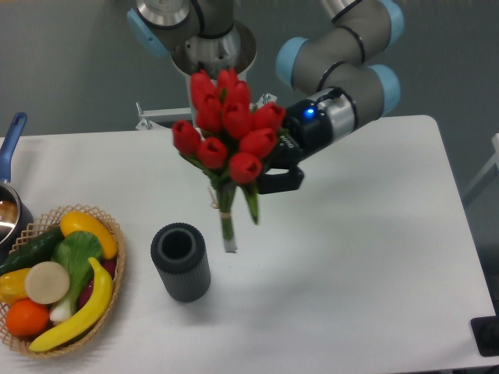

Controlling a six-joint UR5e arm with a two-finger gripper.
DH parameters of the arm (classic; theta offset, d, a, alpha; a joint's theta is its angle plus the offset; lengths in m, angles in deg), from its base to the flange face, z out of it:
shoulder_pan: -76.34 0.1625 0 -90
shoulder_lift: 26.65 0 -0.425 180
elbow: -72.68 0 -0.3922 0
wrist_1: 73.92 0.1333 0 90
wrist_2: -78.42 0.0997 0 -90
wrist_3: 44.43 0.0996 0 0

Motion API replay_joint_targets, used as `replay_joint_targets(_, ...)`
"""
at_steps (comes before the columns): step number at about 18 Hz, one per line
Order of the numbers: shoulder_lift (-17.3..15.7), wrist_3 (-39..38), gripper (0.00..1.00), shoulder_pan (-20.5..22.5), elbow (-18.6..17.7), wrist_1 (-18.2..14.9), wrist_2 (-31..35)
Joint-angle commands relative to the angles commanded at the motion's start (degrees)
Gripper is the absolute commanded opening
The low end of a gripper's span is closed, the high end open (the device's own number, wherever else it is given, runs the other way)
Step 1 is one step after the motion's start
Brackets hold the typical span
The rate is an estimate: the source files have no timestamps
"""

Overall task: Insert the flowers into the vase
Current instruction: 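Carry the red tulips over the black vase, stems pointing down, then lower the tulip stems down into the black vase opening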

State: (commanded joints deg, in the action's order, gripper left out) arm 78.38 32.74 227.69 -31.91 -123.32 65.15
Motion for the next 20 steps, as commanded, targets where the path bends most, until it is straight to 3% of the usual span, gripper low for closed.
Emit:
replay_joint_targets(9,-0.53,0.00,0.38,-1.42,-4.66,0.00,-0.09)
replay_joint_targets(20,1.58,0.09,0.38,-2.47,-5.10,-0.18,0.09)
